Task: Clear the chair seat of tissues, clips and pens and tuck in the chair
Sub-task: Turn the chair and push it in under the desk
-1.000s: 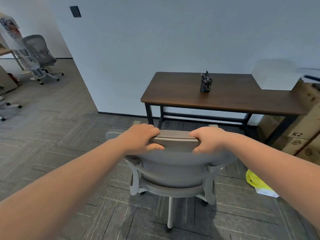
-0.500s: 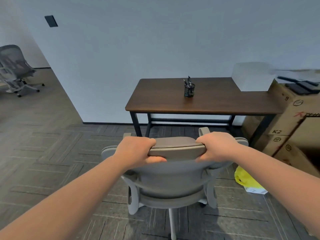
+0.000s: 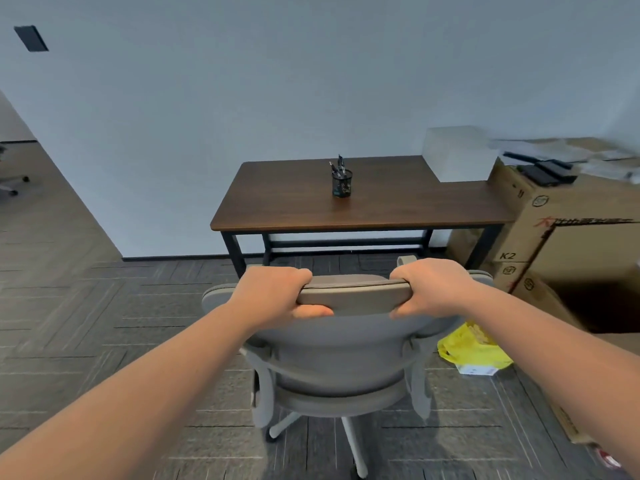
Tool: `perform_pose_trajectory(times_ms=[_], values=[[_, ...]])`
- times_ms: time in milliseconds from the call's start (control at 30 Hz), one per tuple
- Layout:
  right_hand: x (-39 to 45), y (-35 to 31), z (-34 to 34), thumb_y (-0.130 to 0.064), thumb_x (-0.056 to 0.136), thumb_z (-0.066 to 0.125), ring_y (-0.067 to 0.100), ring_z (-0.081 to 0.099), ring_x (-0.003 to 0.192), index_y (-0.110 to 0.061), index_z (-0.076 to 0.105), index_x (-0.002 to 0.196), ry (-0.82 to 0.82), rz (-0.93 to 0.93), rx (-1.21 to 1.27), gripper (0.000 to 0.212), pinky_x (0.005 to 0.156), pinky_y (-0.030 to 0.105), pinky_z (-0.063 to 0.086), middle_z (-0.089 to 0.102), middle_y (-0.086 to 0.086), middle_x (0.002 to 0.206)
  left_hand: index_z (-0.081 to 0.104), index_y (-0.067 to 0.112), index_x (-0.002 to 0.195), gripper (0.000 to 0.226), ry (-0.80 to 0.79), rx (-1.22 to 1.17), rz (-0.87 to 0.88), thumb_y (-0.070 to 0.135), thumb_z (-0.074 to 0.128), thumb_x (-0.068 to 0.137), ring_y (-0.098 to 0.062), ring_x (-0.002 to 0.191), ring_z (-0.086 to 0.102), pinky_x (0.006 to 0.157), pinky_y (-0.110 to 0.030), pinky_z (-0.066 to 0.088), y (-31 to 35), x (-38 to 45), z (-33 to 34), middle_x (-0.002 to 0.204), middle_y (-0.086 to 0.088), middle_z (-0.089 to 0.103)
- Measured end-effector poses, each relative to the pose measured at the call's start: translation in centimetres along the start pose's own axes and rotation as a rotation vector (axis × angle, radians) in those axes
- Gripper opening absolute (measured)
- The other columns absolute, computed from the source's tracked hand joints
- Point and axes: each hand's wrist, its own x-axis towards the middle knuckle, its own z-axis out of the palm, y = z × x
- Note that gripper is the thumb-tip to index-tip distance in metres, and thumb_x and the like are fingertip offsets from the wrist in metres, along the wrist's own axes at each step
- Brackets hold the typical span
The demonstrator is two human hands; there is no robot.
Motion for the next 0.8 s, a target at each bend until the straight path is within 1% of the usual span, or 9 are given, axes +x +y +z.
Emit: perform_pose_trajectory(times_ms=[100,167,233,367,433,500,633,733,800], values=[[0.2,1.6,0.0,-0.054,0.069,0.067,0.012,0.051,0.073,-0.036,0.043,0.063,0.021,0.012,0.008,0.031,0.047,0.023,0.028,0.048,-0.015,0.063,0.038,0.023,0.075,0.070,0.004,-0.002,0.018,0.089,0.021,0.059,-0.015,0.063,0.052,0.050,-0.028,0.036,0.7,1.6,-0.3,0.064,0.008,0.045],[0.1,2.6,-0.1,-0.054,0.069,0.067,0.012,0.051,0.073,-0.034,0.047,0.070,0.040,0.016,0.001,0.028,0.047,0.023,0.027,0.049,-0.014,0.064,0.038,0.024,0.074,0.064,-0.010,-0.005,0.036,0.086,0.027,0.067,-0.013,0.061,0.051,0.049,-0.026,0.034,1.4,2.6,-0.5,0.064,0.009,0.044],[0.0,3.7,-0.1,-0.054,0.069,0.068,0.012,0.052,0.073,-0.034,0.050,0.073,0.054,0.022,-0.006,0.027,0.047,0.023,0.028,0.050,-0.013,0.065,0.038,0.024,0.074,0.058,-0.015,-0.012,0.049,0.082,0.033,0.073,-0.012,0.062,0.051,0.050,-0.025,0.037,2.0,3.5,-0.6,0.064,0.010,0.045],[0.7,5.7,-0.4,-0.056,0.069,0.068,0.012,0.052,0.074,-0.034,0.045,0.066,0.062,0.024,-0.010,0.032,0.049,0.025,0.032,0.051,-0.013,0.067,0.040,0.023,0.074,0.059,0.015,-0.017,0.026,0.082,0.035,0.073,-0.014,0.062,0.054,0.052,-0.028,0.041,2.6,5.7,-0.6,0.063,0.009,0.048],[1.2,6.7,-0.6,-0.058,0.070,0.068,0.012,0.054,0.077,-0.034,0.048,0.074,0.055,0.014,-0.012,0.031,0.051,0.025,0.034,0.055,-0.013,0.075,0.044,0.022,0.076,0.064,0.017,-0.035,0.018,0.084,0.032,0.069,-0.013,0.064,0.056,0.054,-0.029,0.048,2.6,6.8,-0.6,0.066,0.009,0.054],[1.7,7.6,-0.7,-0.058,0.070,0.068,0.011,0.053,0.077,-0.034,0.051,0.079,0.047,0.005,-0.006,0.031,0.049,0.024,0.033,0.055,-0.013,0.076,0.048,0.021,0.080,0.071,0.023,-0.043,0.021,0.086,0.027,0.064,-0.012,0.066,0.059,0.058,-0.031,0.053,2.6,7.8,-0.2,0.070,0.008,0.058],[2.2,9.5,-0.8,-0.057,0.070,0.069,0.012,0.055,0.076,-0.031,0.053,0.079,0.041,0.029,0.010,0.032,0.049,0.025,0.034,0.052,-0.013,0.068,0.044,0.021,0.077,0.062,0.028,-0.063,0.024,0.082,0.034,0.070,-0.012,0.064,0.055,0.056,-0.030,0.049,3.2,9.7,-0.1,0.064,0.010,0.048],[2.8,10.9,-1.0,-0.056,0.070,0.069,0.014,0.059,0.079,-0.026,0.059,0.085,0.040,0.046,0.022,0.036,0.054,0.028,0.042,0.062,-0.010,0.079,0.046,0.020,0.080,0.061,0.023,-0.093,0.028,0.080,0.036,0.071,-0.011,0.063,0.052,0.054,-0.028,0.045,3.7,11.4,-0.2,0.066,0.010,0.049],[3.3,11.9,-1.1,-0.057,0.070,0.070,0.014,0.060,0.081,-0.026,0.060,0.088,0.039,0.053,0.025,0.037,0.059,0.032,0.047,0.065,-0.009,0.084,0.047,0.020,0.081,0.060,0.027,-0.098,0.042,0.079,0.038,0.072,-0.010,0.062,0.051,0.049,-0.024,0.039,3.9,12.6,-0.2,0.068,0.010,0.051]])
